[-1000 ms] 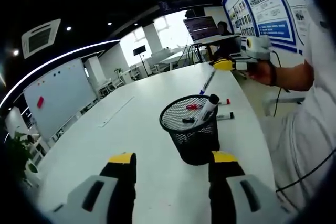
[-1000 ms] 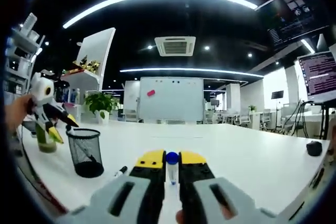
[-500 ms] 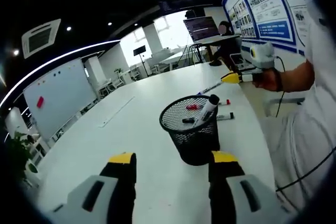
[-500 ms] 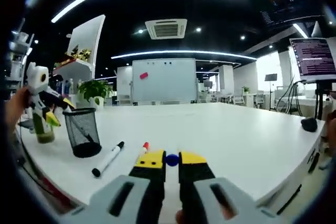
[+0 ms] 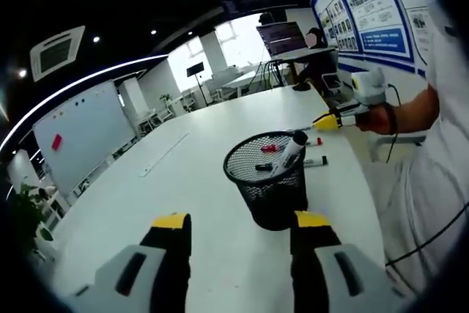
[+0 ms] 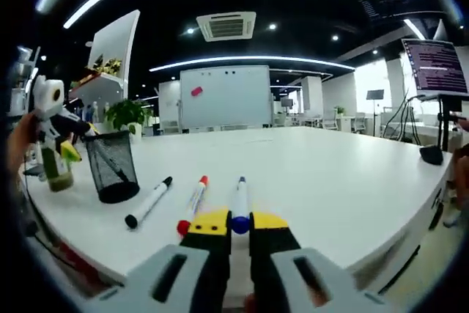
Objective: Pick up the whiteboard markers from the pen holder and place them facing the whiteboard neatly
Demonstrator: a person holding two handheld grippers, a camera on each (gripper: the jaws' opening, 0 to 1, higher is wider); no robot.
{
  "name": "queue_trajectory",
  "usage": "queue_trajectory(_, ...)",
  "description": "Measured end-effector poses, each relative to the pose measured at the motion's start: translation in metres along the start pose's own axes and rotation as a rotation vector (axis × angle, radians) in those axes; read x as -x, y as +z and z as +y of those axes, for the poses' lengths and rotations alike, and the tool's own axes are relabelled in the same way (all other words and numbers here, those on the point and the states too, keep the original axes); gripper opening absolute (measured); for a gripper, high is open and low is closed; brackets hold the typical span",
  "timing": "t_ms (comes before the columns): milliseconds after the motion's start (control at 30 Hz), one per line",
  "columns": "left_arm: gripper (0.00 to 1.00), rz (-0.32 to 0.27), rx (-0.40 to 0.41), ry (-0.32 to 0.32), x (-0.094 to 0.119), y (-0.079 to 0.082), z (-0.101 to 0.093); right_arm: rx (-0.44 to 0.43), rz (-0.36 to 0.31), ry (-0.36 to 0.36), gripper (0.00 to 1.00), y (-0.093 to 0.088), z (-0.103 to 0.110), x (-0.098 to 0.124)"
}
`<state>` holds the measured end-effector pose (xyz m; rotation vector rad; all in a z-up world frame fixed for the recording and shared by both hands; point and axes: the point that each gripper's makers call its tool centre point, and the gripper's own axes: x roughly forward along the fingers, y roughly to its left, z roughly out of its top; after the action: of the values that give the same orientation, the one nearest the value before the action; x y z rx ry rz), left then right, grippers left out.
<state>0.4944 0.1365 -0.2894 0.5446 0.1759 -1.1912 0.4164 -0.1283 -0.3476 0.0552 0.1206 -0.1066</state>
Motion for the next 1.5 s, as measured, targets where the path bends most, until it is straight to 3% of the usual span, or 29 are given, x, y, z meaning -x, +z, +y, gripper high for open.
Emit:
queue_trajectory(867,0.55,-0.005,-0.001,0.009,0.0014,0.004,-0.0064,0.113,0.009,0.01,0.1,-0.0072,0.0005,-0.0039)
queue_trajectory(1500,0.55,-0.005,-0.001,0.006,0.0004,0.0027,-0.0035,0.086,0.022,0.015,0.1,-0.0102,-0.0005,-0.0046)
